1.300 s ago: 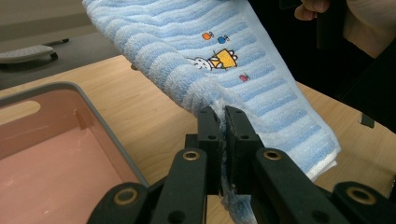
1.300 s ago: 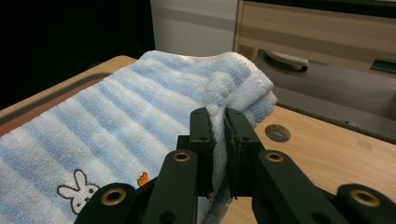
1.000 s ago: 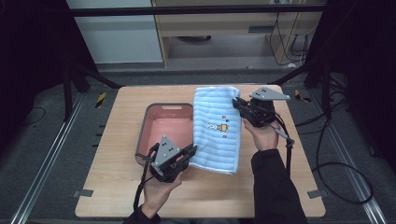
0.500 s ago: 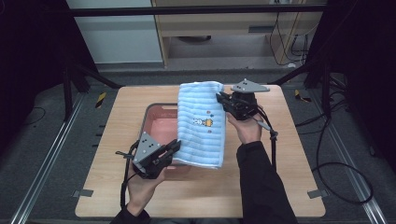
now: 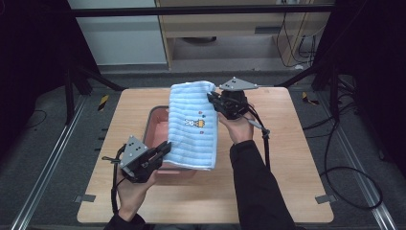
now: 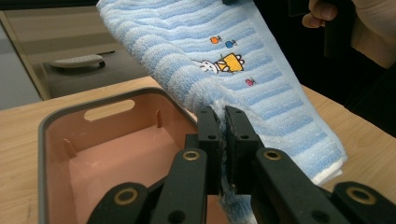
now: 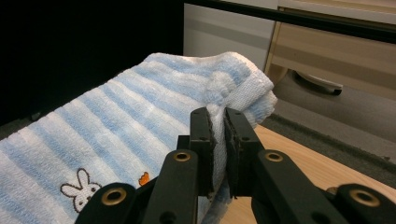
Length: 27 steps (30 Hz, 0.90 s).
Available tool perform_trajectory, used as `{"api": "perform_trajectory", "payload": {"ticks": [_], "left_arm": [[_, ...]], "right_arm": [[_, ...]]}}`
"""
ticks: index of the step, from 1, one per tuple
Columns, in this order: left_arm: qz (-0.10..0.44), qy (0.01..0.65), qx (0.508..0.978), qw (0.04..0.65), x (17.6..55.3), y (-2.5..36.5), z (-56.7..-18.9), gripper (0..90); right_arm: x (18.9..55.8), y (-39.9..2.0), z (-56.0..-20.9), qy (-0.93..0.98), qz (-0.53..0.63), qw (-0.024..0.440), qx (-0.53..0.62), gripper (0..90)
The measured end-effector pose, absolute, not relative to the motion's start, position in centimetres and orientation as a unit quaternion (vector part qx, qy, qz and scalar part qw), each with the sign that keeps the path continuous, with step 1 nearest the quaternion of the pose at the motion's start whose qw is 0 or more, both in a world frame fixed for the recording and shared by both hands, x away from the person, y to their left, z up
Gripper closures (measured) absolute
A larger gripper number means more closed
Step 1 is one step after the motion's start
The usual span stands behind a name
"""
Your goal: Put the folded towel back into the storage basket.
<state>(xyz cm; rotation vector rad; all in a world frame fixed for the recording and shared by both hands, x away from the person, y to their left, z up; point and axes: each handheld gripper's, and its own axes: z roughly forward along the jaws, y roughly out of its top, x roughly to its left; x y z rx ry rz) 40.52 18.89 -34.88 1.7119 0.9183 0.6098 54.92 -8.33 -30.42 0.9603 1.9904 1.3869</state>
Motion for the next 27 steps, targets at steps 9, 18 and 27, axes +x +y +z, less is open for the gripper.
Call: {"api": "perform_trajectory", "payload": {"ticks": [9, 18, 27], "left_arm": [[0.258, 0.397, 0.709, 0.523, 40.9, 20.2, -35.1, 85.6], [0.259, 0.411, 0.704, 0.518, 41.5, 21.4, -35.5, 85.6], [0.262, 0.422, 0.699, 0.515, 42.1, 22.0, -35.9, 85.6]], "right_arm": [[56.1, -6.0, -30.9, 0.744, 0.512, 0.253, 0.348, 82.9], [57.2, -4.5, -31.5, 0.749, 0.51, 0.244, 0.345, 82.9], [58.3, -3.1, -32.0, 0.75, 0.513, 0.241, 0.341, 82.8]]}}
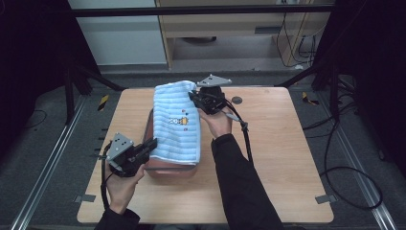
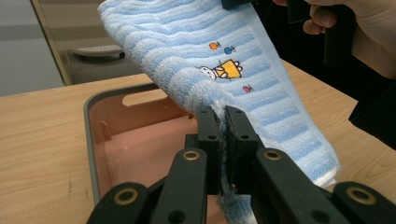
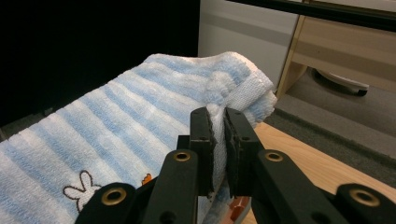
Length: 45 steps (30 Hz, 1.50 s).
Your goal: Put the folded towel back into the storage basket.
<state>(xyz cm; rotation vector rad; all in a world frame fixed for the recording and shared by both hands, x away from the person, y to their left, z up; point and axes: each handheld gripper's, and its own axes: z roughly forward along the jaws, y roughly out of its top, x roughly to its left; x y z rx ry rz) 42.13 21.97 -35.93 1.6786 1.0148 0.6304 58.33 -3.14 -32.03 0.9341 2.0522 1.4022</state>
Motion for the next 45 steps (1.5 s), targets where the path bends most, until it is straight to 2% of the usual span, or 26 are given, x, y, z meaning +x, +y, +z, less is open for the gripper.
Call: {"api": "perform_trajectory", "payload": {"ticks": [17, 45], "left_arm": [[0.269, 0.449, 0.698, 0.488, 43.9, 23.2, -37.7, 85.6], [0.257, 0.461, 0.737, 0.422, 45.3, 22.8, -41.7, 85.5]], "right_arm": [[60.4, -1.5, -34.3, 0.758, 0.503, 0.229, 0.346, 82.8], [61.5, -0.6, -39.6, 0.779, 0.466, 0.207, 0.364, 82.7]]}}
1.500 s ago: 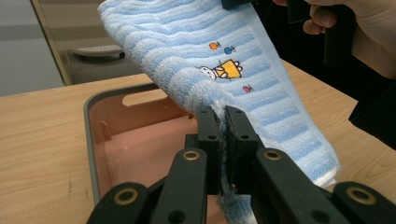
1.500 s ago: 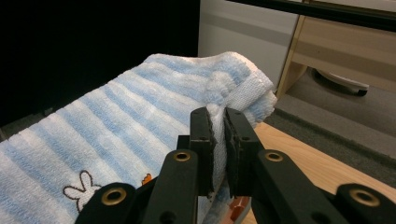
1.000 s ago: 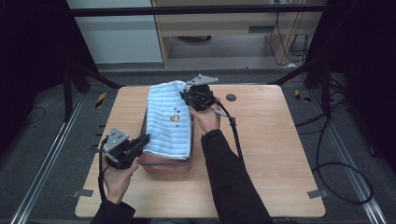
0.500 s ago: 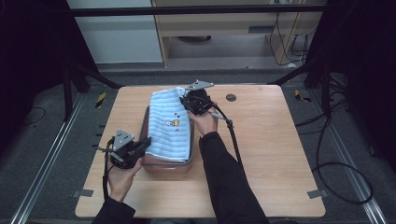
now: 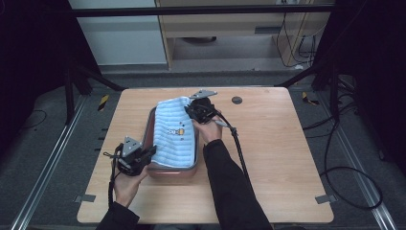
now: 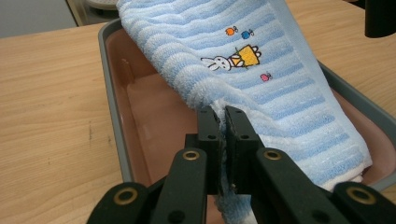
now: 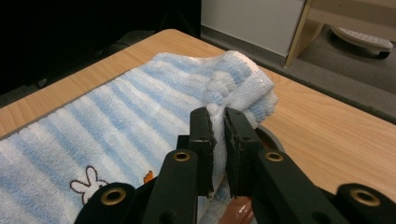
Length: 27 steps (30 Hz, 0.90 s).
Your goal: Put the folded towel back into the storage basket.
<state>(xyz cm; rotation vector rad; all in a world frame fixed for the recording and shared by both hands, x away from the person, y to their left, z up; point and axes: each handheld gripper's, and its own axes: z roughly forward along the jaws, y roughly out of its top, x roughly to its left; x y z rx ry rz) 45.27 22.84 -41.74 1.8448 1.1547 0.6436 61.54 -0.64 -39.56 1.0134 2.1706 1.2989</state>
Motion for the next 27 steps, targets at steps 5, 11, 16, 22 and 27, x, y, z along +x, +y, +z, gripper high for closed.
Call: {"api": "perform_trajectory", "payload": {"ticks": [5, 11, 16, 22, 27], "left_arm": [[0.255, 0.463, 0.74, 0.416, 45.3, 22.9, -42.1, 85.5], [0.25, 0.466, 0.746, 0.404, 45.3, 23.0, -42.9, 85.5], [0.246, 0.469, 0.751, 0.395, 45.3, 22.9, -43.4, 85.3], [0.24, 0.474, 0.753, 0.389, 45.4, 22.9, -43.6, 84.0], [0.25, 0.478, 0.746, 0.391, 45.5, 23.2, -43.4, 76.1]], "right_arm": [[61.5, -0.6, -40.5, 0.782, 0.462, 0.202, 0.367, 82.6], [61.6, -0.6, -41.6, 0.786, 0.454, 0.194, 0.372, 82.5], [61.6, -0.5, -42.4, 0.791, 0.444, 0.19, 0.376, 82.2], [61.7, -0.4, -43.0, 0.798, 0.431, 0.183, 0.379, 80.9], [61.6, -0.2, -43.3, 0.808, 0.417, 0.177, 0.376, 71.3]]}}
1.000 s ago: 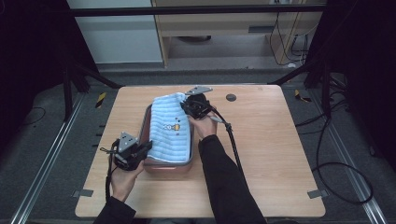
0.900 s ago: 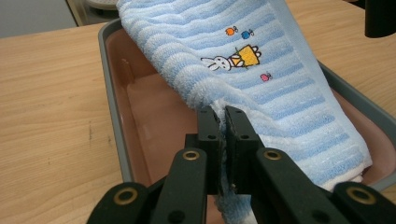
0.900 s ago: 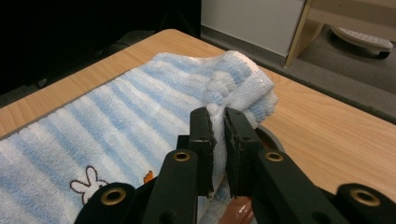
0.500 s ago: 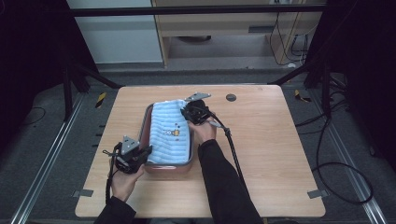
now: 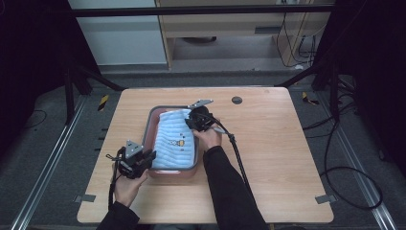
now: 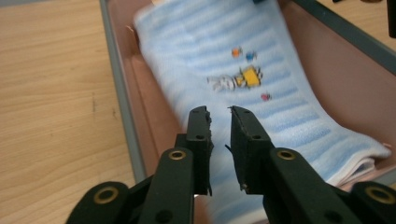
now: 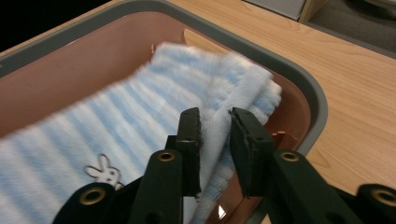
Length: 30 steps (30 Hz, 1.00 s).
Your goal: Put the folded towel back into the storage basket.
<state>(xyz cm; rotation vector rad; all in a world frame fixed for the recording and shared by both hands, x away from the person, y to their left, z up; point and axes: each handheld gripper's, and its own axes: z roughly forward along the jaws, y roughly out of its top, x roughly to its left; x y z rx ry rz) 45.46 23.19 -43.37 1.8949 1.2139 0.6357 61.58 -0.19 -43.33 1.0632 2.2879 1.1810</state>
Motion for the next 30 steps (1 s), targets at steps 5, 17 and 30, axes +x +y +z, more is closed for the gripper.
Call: {"api": "perform_trajectory", "payload": {"ticks": [5, 17, 30], "left_arm": [[0.26, 0.48, 0.735, 0.403, 45.3, 23.6, -42.6, 72.3], [0.276, 0.47, 0.713, 0.441, 44.9, 24.9, -40.7, 49.7], [0.278, 0.474, 0.7, 0.456, 45.7, 27.1, -40.8, 28.6]], "right_arm": [[61.2, -0.4, -42.7, 0.802, 0.426, 0.199, 0.369, 59.9], [58.0, -4.2, -38.7, 0.757, 0.483, 0.233, 0.374, 29.9], [54.8, -12.3, -40.0, 0.73, 0.47, 0.261, 0.422, 24.4]]}}
